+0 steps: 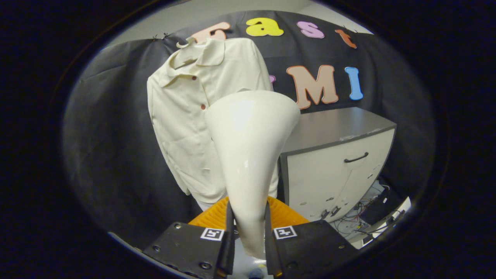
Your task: Iron the clothes twice with a garment steamer, once on the left side and once on the right side.
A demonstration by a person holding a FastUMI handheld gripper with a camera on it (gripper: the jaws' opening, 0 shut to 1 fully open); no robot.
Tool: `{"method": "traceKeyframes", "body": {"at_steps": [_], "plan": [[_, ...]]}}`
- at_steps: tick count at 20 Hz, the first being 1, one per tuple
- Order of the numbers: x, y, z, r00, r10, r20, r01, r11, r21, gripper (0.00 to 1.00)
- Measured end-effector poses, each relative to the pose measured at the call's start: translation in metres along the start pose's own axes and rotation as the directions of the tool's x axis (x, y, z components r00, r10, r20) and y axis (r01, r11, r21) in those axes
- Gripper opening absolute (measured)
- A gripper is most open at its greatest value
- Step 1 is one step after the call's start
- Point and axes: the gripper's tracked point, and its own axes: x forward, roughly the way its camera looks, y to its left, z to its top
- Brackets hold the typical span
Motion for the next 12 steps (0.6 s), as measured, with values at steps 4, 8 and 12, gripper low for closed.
{"method": "traceKeyframes", "body": {"at_steps": [4, 8, 12], "plan": [[-0.037, -0.017, 0.025, 0.997, 0.016, 0.078, -0.018, 1.000, 0.025, 0.32], [-0.076, -0.040, 0.048, 0.991, 0.018, 0.134, -0.022, 0.999, 0.026, 0.32], [-0.112, -0.073, 0.061, 0.983, 0.026, 0.183, -0.034, 0.999, 0.042, 0.32]]}}
